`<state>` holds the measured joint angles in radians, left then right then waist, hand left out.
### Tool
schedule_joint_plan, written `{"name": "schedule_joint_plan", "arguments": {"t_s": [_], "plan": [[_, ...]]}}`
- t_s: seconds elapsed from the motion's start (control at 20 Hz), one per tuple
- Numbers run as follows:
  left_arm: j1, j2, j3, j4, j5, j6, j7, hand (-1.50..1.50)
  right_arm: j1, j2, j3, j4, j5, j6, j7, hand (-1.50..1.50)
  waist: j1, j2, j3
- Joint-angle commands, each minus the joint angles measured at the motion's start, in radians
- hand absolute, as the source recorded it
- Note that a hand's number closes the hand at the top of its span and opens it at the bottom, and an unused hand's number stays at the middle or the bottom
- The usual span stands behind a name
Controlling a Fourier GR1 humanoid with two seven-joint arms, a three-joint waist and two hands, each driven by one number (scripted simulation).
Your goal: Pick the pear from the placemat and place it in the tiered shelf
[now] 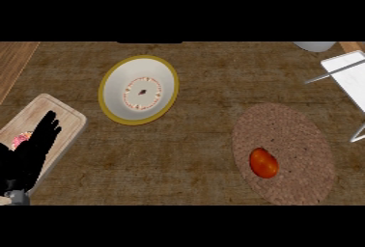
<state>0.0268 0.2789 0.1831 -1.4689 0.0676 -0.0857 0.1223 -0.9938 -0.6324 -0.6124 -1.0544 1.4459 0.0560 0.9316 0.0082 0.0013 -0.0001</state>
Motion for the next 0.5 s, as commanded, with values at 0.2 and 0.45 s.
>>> {"name": "schedule_joint_plan", "arguments": {"t_s": [0.2,0.45], "plan": [[0.042,0.033,0.042,-0.032,0.027,-0.048,0.003,0.00,0.063,-0.060,0.030,0.115,-0.038,-0.045,-0.049,-1.50,0.004,-0.001,0.000],[-0.036,-0.010,0.013,0.053,-0.017,-0.011,-0.027,0.00,0.069,-0.056,-0.003,0.169,-0.117,-0.225,-0.102,-1.50,0.002,0.002,0.000]]}}
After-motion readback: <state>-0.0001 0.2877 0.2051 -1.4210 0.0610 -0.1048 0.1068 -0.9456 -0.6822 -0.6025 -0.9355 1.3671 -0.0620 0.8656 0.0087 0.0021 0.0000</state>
